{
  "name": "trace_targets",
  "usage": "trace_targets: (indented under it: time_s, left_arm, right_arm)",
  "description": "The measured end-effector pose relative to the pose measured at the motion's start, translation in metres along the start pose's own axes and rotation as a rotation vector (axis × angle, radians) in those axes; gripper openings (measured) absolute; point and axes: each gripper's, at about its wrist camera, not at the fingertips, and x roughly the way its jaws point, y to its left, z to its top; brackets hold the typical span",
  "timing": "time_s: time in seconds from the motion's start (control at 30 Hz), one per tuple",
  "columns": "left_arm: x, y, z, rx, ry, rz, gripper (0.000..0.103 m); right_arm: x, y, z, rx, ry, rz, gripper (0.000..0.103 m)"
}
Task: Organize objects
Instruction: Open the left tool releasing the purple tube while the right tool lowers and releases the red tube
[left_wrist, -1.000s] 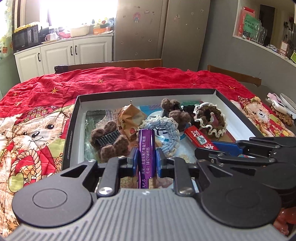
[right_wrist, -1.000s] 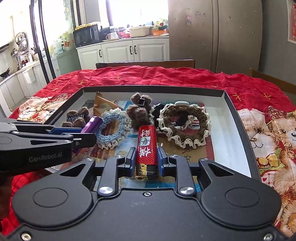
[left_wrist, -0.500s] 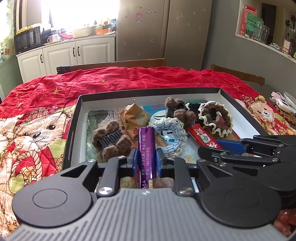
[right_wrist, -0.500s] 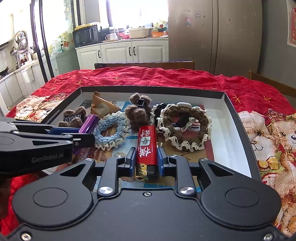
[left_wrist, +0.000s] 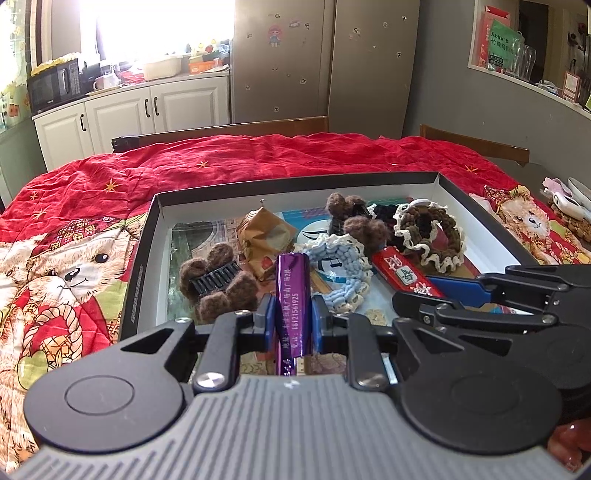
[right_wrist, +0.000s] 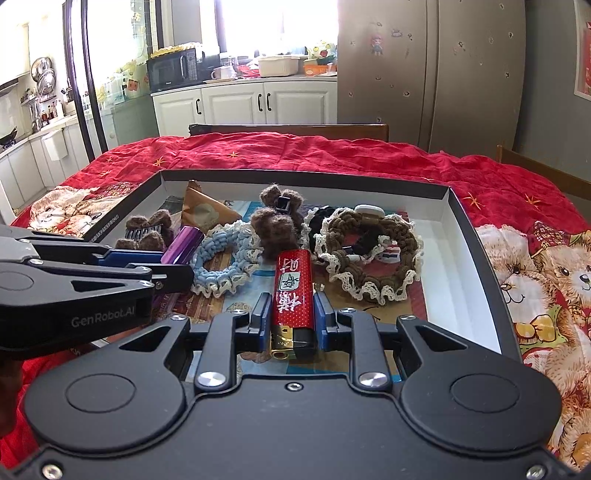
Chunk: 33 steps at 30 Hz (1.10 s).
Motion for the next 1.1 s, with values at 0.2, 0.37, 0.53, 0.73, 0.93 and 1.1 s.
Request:
trace_targets:
  time_s: [0.2, 0.37, 0.53, 0.73, 0.93, 1.1]
  left_arm:
    - [0.003, 0.001, -0.001, -0.004, 0.009, 0.005, 0.025]
    - [0.002, 0.001, -0.001, -0.005, 0.005, 0.004, 0.034]
    - [-0.001, 0.0, -0.001, -0.003, -0.004, -0.003, 0.044]
    - [-0.006, -0.004, 0.0, 0.007, -0.016, -0.009, 0.046]
    - [-0.012, -0.003, 0.002, -0.001, -0.029, -0.01, 0.054]
    - [-0.021, -0.003, 0.004, -0.002, -0.042, -0.01, 0.06]
  right_arm:
    - [0.0, 0.0, 0.0, 0.002, -0.003, 0.001, 0.023]
    - [0.0, 0.0, -0.001, 0.002, -0.003, 0.002, 0.023]
    - [0.0, 0.001, 0.0, -0.002, -0.007, 0.004, 0.024]
    - [-0.003, 0.003, -0.003, 0.002, -0.012, 0.016, 0.03]
    - [-0.009, 0.001, -0.002, 0.009, -0.027, 0.016, 0.032]
    - [-0.02, -0.001, 0.001, 0.021, -0.051, 0.02, 0.032]
